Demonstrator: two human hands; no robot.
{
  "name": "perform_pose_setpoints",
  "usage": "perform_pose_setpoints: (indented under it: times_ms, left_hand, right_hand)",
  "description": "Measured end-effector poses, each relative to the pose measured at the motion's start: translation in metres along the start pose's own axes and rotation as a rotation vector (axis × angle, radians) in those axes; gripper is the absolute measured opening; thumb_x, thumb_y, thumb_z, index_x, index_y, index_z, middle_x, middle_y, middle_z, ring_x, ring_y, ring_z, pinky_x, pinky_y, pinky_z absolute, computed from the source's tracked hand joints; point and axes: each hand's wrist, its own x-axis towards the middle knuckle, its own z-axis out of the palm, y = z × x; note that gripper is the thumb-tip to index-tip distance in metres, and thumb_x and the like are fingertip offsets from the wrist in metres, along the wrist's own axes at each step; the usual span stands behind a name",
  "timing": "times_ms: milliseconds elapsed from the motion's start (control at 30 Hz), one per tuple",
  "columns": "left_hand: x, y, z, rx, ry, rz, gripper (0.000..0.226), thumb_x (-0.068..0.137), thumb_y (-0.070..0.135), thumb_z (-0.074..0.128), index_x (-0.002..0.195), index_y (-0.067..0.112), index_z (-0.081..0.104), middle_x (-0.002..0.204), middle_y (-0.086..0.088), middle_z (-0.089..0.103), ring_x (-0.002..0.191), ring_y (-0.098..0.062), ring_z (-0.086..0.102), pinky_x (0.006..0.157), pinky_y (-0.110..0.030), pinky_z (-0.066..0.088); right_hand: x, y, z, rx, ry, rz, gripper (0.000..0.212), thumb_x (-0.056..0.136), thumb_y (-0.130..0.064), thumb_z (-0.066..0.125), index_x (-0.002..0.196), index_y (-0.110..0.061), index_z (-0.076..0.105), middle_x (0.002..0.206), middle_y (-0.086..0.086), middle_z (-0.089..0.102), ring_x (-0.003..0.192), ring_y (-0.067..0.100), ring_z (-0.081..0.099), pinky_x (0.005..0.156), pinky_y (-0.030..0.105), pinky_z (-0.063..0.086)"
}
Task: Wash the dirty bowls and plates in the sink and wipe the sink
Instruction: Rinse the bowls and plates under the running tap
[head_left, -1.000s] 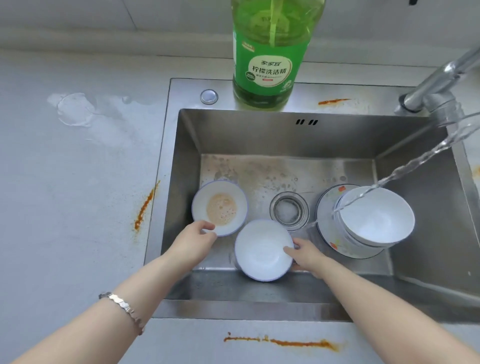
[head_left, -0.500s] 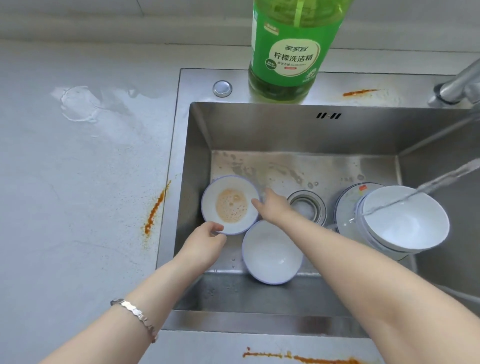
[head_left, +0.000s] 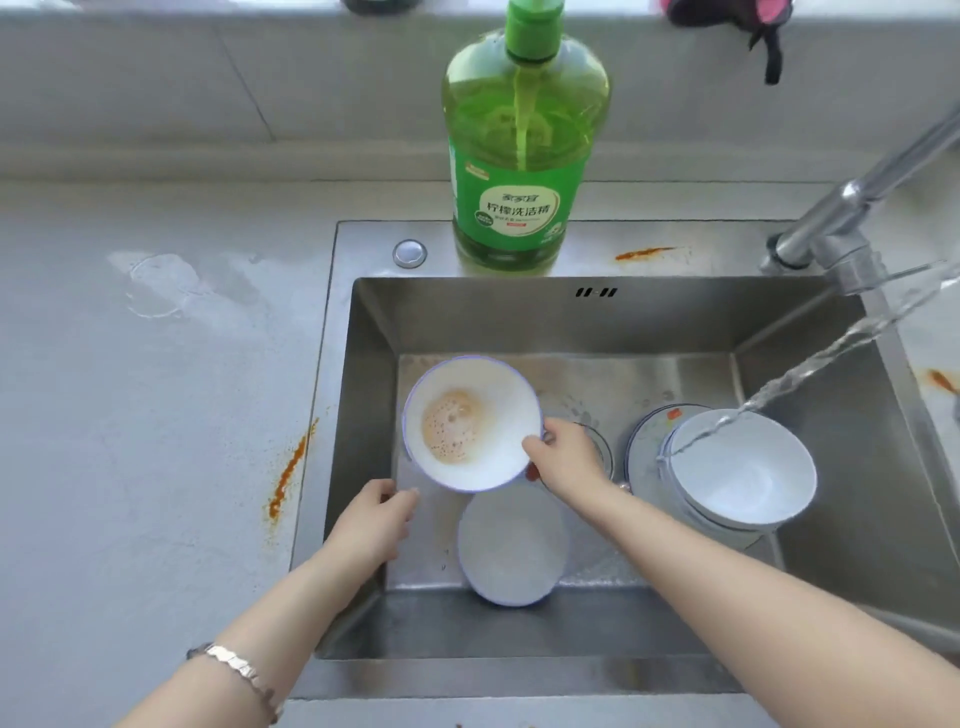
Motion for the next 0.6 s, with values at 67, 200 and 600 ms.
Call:
perform_pose_setpoints:
  times_ms: [67, 200, 600]
  left_hand:
    - [-0.017, 0.02, 0.011, -0.202, -0.075, 0.03, 0.053, 0.095, 0.035, 0.049, 0.142, 0.019, 0.031, 0.111, -0.009, 0.057, 0.097, -0.025, 0.06, 0.087, -0.041, 0.049]
    - [-0.055, 0.056, 0.051, -0.509, -0.251, 0.13, 0.033, 0.095, 0.033, 0.046, 0.127, 0.033, 0.043, 0.12, -0.009, 0.055, 0.1, -0.028, 0.062, 0.086, -0.044, 0.053]
    - [-0.11, 0.117, 0.151, -0.57, -0.162, 0.319, 0.019, 0.097, 0.043, 0.036, 0.115, 0.044, 0.043, 0.119, 0.004, 0.057, 0.097, -0.018, 0.061, 0.057, -0.033, 0.055]
  right_hand:
    - [-0.024, -0.002, -0.026, 0.118, 0.028, 0.029, 0.014, 0.081, -0.008, 0.049, 0.068, -0.009, 0.054, 0.034, -0.008, 0.053, 0.038, 0.003, 0.054, 0.048, 0.018, 0.043]
    - [-0.076, -0.003, -0.08, 0.286, 0.086, 0.026, 0.018, 0.084, -0.002, 0.049, 0.069, -0.008, 0.057, 0.045, -0.004, 0.058, 0.041, 0.006, 0.056, 0.05, 0.019, 0.047]
    - [-0.121, 0.026, -0.176, -0.805, 0.226, -0.616, 0.07, 0.068, -0.009, 0.052, 0.135, 0.003, 0.04, 0.139, 0.02, 0.042, 0.132, 0.03, 0.035, 0.112, 0.035, 0.012]
